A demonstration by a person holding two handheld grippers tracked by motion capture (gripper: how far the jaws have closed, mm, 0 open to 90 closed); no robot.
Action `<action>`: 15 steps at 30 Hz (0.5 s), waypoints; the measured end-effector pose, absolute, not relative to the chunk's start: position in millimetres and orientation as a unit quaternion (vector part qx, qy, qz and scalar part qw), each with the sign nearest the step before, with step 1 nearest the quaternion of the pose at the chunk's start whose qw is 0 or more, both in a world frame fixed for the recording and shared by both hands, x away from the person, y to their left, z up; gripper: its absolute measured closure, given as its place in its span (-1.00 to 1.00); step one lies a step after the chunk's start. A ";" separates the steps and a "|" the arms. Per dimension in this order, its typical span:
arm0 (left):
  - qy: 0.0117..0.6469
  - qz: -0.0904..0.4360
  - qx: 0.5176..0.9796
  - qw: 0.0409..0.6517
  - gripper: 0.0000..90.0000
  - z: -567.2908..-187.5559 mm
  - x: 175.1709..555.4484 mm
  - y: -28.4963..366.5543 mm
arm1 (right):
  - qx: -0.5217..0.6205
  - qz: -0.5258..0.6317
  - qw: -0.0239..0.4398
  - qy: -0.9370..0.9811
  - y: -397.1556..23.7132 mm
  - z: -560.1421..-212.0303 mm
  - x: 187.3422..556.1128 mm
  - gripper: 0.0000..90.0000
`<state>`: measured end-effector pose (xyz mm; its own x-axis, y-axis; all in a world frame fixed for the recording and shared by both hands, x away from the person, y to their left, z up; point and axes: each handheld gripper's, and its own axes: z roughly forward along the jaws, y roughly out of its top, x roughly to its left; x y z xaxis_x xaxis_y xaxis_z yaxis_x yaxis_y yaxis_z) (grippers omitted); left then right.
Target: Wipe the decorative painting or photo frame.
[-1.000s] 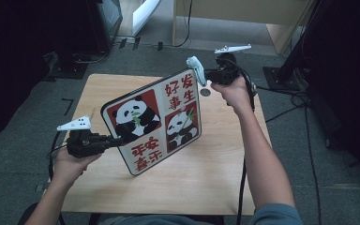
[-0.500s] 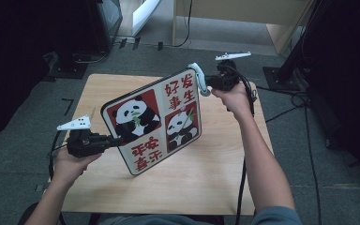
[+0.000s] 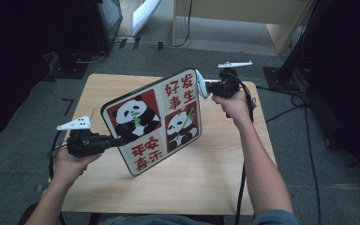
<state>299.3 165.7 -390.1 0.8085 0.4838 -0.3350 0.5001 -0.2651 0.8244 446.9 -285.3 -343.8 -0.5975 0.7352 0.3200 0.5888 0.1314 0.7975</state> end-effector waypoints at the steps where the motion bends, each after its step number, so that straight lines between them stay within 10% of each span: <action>1: 0.310 -0.008 0.795 0.522 0.76 -390.1 299.3 165.7 | 0.444 0.488 0.073 0.748 -285.4 -345.5 446.6 0.81; 15: 0.310 -0.010 0.794 0.523 0.76 -390.7 299.8 166.0 | 0.450 0.481 0.070 0.749 -288.0 -362.2 441.6 0.82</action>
